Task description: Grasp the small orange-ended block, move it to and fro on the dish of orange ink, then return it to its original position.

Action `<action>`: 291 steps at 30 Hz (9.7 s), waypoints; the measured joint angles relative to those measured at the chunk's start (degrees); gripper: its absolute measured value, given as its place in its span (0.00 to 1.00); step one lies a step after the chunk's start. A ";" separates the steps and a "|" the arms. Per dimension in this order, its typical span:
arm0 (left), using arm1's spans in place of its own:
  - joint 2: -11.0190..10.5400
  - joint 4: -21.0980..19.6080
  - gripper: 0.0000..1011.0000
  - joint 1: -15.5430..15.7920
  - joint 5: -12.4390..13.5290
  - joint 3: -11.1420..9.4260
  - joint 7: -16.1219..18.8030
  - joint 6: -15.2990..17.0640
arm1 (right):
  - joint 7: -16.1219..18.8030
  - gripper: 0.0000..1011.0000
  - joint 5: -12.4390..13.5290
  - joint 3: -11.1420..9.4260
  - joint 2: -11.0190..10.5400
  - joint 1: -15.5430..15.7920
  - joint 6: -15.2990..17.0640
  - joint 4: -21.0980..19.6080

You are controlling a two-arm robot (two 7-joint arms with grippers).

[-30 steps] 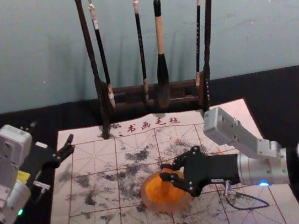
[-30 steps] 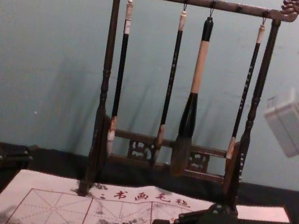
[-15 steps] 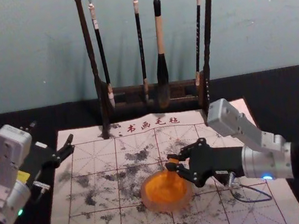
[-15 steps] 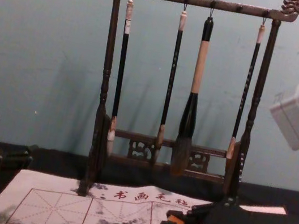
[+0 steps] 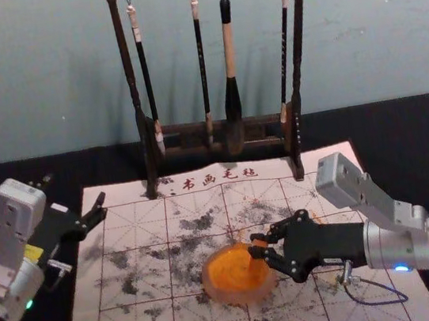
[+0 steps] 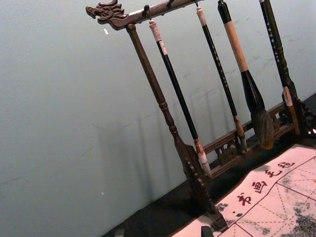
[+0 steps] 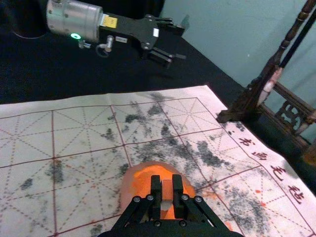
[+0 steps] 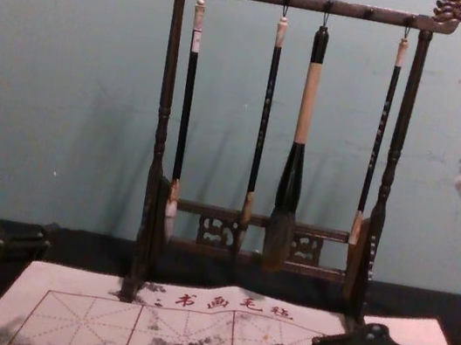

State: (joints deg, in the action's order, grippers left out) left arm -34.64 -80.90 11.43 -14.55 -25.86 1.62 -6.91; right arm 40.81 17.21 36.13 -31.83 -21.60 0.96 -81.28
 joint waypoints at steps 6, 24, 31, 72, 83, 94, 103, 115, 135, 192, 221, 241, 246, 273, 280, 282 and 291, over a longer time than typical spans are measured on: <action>0.00 0.00 0.99 0.00 0.00 0.00 0.00 0.00 | 0.63 0.11 0.22 0.27 -0.36 0.51 -0.07 -0.85; -0.01 0.00 0.99 0.00 0.00 0.00 0.00 0.00 | 1.24 0.11 -0.35 2.11 2.18 -1.64 -0.40 1.92; 0.00 0.00 0.99 0.00 0.00 0.00 0.00 0.00 | 1.29 0.11 -0.74 2.59 3.60 -3.16 -0.51 4.35; 0.00 0.00 0.99 0.00 0.00 0.00 0.00 0.00 | 1.59 0.11 0.79 1.20 0.59 -0.66 0.15 0.85; 0.00 0.00 0.99 0.00 0.00 0.00 0.00 0.00 | 1.89 0.11 0.91 2.27 2.18 -1.57 -0.05 2.52; 0.00 0.00 0.99 0.00 0.00 0.00 0.00 0.00 | 1.34 0.11 0.79 2.41 4.16 -3.48 -0.67 6.00; 0.00 0.00 0.99 0.00 0.00 0.00 0.00 0.00 | 0.71 0.11 0.59 1.59 4.21 -4.13 -0.74 7.16; 0.00 0.00 0.99 0.00 0.00 0.00 0.00 0.00 | 0.41 0.11 0.32 0.86 1.79 -2.42 -0.44 4.34; 0.00 0.00 0.99 0.00 0.00 0.00 0.00 0.00 | 1.57 0.11 0.29 1.53 1.19 -1.34 -0.88 2.34; 0.00 0.00 0.99 0.00 0.00 0.00 0.00 0.00 | -7.39 0.11 4.01 -10.03 -6.67 8.24 0.30 -8.40; 0.00 0.00 0.99 0.00 0.00 0.00 0.00 0.00 | -8.04 0.11 3.66 -14.57 -7.79 13.48 1.64 -10.18; 0.00 0.00 0.99 0.00 0.00 0.00 0.00 0.00 | -6.85 0.11 3.29 -12.89 -6.66 12.68 2.12 -7.91; 0.00 0.00 0.99 0.00 0.00 0.00 0.00 0.00 | -6.67 0.11 3.17 -12.48 -6.42 12.37 2.31 -7.19; 0.00 0.00 0.99 0.00 0.00 0.00 0.00 0.00 | -6.36 0.11 2.26 -11.18 -5.41 10.80 2.67 -4.19; 0.00 0.00 0.99 0.00 0.00 0.00 0.00 0.00 | -6.36 0.11 2.30 -11.19 -5.43 10.81 2.66 -4.19; 0.00 0.00 0.99 0.00 0.00 0.00 0.00 0.00 | -6.36 0.11 2.31 -11.19 -5.44 10.82 2.65 -4.19; 0.00 0.00 0.99 0.00 0.00 0.00 0.00 0.00 | -6.37 0.12 2.35 -11.20 -5.48 10.85 2.63 -4.22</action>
State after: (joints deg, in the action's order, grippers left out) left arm -34.65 -80.90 11.43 -14.55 -25.86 1.62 -6.91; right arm 34.44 19.56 24.92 -37.31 -10.75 3.59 -85.50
